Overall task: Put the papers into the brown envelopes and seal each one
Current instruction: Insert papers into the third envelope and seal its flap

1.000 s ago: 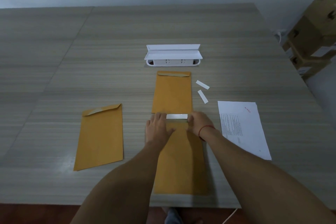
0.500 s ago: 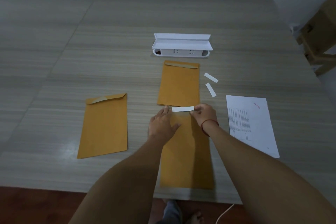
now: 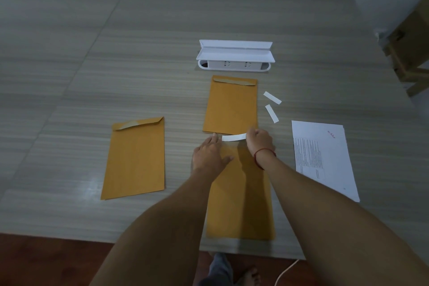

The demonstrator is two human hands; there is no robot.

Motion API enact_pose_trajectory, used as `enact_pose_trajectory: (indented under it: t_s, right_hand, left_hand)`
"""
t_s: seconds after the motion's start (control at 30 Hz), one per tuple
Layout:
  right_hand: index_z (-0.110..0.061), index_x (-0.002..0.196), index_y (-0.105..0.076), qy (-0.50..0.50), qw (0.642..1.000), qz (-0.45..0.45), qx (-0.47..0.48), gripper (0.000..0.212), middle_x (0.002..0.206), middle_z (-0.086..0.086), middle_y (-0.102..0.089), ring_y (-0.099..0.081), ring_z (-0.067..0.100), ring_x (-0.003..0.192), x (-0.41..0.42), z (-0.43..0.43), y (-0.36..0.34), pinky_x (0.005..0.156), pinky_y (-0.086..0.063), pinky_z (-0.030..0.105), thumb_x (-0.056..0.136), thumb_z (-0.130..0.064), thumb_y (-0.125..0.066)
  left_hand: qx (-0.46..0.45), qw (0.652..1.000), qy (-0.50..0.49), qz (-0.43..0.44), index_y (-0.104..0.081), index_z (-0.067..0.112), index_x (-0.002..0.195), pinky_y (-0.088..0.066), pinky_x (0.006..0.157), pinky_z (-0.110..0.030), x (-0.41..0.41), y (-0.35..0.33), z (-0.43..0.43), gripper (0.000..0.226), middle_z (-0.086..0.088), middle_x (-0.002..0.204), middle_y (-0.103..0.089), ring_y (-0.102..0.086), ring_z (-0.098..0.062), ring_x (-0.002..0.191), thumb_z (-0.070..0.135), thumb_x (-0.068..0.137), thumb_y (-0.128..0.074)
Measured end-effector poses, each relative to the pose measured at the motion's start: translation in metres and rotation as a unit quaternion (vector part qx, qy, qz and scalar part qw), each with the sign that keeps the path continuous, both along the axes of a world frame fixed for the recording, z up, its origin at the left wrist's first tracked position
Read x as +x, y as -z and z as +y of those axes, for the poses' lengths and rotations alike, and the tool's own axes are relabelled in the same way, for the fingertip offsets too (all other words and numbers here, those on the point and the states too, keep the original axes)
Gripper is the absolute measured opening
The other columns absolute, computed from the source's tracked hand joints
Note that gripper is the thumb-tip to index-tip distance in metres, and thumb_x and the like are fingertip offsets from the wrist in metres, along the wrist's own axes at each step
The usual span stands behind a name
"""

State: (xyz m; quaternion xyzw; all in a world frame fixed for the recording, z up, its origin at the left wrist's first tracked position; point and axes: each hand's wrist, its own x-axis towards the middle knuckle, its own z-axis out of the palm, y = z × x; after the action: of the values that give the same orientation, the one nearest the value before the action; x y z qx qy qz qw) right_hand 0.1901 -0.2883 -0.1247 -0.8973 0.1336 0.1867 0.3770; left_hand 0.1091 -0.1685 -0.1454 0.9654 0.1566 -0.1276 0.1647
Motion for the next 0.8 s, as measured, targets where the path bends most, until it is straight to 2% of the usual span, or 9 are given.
enact_pose_trajectory:
  t_s: [0.07, 0.17, 0.3, 0.4, 0.47, 0.53, 0.63, 0.7, 0.8]
  right_hand:
    - [-0.016, 0.059, -0.047, -0.022, 1.000, -0.011, -0.003, 0.036, 0.065, 0.002, -0.052, -0.050, 0.028, 0.073, 0.000, -0.001, 0.000, 0.087, -0.043, 0.036, 0.091, -0.030, -0.040]
    - [-0.020, 0.088, -0.070, -0.055, 0.998, -0.025, -0.019, 0.024, 0.094, 0.000, -0.070, -0.062, 0.026, 0.095, -0.001, -0.003, 0.002, 0.100, -0.044, 0.040, 0.093, -0.031, -0.050]
    - [-0.016, 0.094, -0.072, -0.123, 0.991, -0.049, 0.016, 0.018, 0.102, 0.002, -0.072, -0.065, 0.023, 0.098, -0.001, -0.014, 0.004, 0.093, -0.051, 0.036, 0.092, -0.022, -0.056]
    - [-0.013, 0.101, -0.072, -0.196, 0.976, -0.090, -0.004, 0.019, 0.102, 0.004, -0.071, -0.065, 0.021, 0.096, 0.003, -0.027, 0.005, 0.085, -0.053, 0.032, 0.094, -0.020, -0.056]
    - [-0.010, 0.104, -0.073, -0.154, 0.980, -0.123, 0.001, 0.023, 0.100, 0.006, -0.071, -0.064, 0.022, 0.092, 0.007, -0.035, 0.003, 0.076, -0.048, 0.027, 0.095, -0.017, -0.053]
    - [-0.006, 0.103, -0.073, -0.027, 0.989, -0.140, 0.024, 0.024, 0.100, 0.009, -0.071, -0.064, 0.025, 0.091, 0.013, -0.041, 0.000, 0.072, -0.044, 0.025, 0.094, -0.013, -0.052]
    - [-0.001, 0.096, -0.073, 0.130, 0.985, -0.108, 0.038, 0.025, 0.092, 0.014, -0.070, -0.059, 0.024, 0.080, 0.024, -0.048, 0.001, 0.069, -0.043, 0.026, 0.094, -0.010, -0.050]
    - [0.002, 0.092, -0.072, 0.165, 0.982, -0.080, 0.046, 0.026, 0.084, 0.015, -0.065, -0.056, 0.024, 0.077, 0.029, -0.050, 0.002, 0.069, -0.045, 0.029, 0.095, -0.007, -0.048]
    - [-0.002, 0.085, -0.066, 0.174, 0.982, -0.053, 0.054, 0.022, 0.090, 0.013, -0.062, -0.059, 0.029, 0.087, 0.030, -0.051, 0.002, 0.072, -0.046, 0.032, 0.096, -0.009, -0.048]
  left_hand:
    - [0.001, 1.000, -0.001, 0.002, -0.020, 0.020, 0.151, -0.026, 0.116, -0.039, 0.000, -0.001, -0.001, 0.077, 0.003, 0.160, -0.016, -0.013, -0.013, 0.148, 0.056, 0.090, -0.049]
    - [-0.002, 1.000, -0.001, 0.008, -0.020, 0.019, 0.152, -0.026, 0.116, -0.039, 0.001, -0.002, -0.001, 0.077, 0.003, 0.160, -0.016, -0.014, -0.014, 0.148, 0.056, 0.090, -0.049]
    - [-0.012, 1.000, -0.009, 0.013, -0.021, 0.020, 0.151, -0.026, 0.116, -0.040, 0.001, -0.003, -0.001, 0.078, 0.004, 0.160, -0.016, -0.015, -0.014, 0.148, 0.055, 0.089, -0.052]
    - [-0.017, 1.000, -0.014, 0.012, -0.024, 0.020, 0.150, -0.026, 0.115, -0.040, 0.000, -0.003, -0.002, 0.077, 0.004, 0.160, -0.016, -0.015, -0.014, 0.147, 0.055, 0.088, -0.053]
    - [-0.021, 1.000, -0.015, 0.013, -0.025, 0.020, 0.150, -0.026, 0.115, -0.039, 0.000, -0.003, -0.002, 0.076, 0.004, 0.160, -0.016, -0.015, -0.013, 0.147, 0.055, 0.088, -0.053]
    - [-0.019, 1.000, -0.012, 0.015, -0.025, 0.020, 0.150, -0.026, 0.115, -0.039, 0.001, -0.004, -0.002, 0.075, 0.004, 0.160, -0.016, -0.015, -0.014, 0.147, 0.055, 0.089, -0.053]
    - [-0.012, 1.000, -0.011, 0.017, -0.025, 0.020, 0.150, -0.027, 0.115, -0.038, 0.001, -0.005, -0.003, 0.075, 0.004, 0.160, -0.016, -0.015, -0.014, 0.147, 0.056, 0.089, -0.052]
    - [-0.010, 1.000, -0.013, 0.018, -0.027, 0.020, 0.149, -0.027, 0.115, -0.039, 0.001, -0.005, -0.003, 0.075, 0.004, 0.160, -0.017, -0.017, -0.015, 0.147, 0.056, 0.088, -0.053]
    - [-0.006, 1.000, -0.016, 0.003, -0.031, 0.018, 0.146, -0.028, 0.113, -0.041, 0.002, -0.006, -0.005, 0.074, 0.001, 0.158, -0.022, -0.022, -0.019, 0.145, 0.054, 0.087, -0.057]
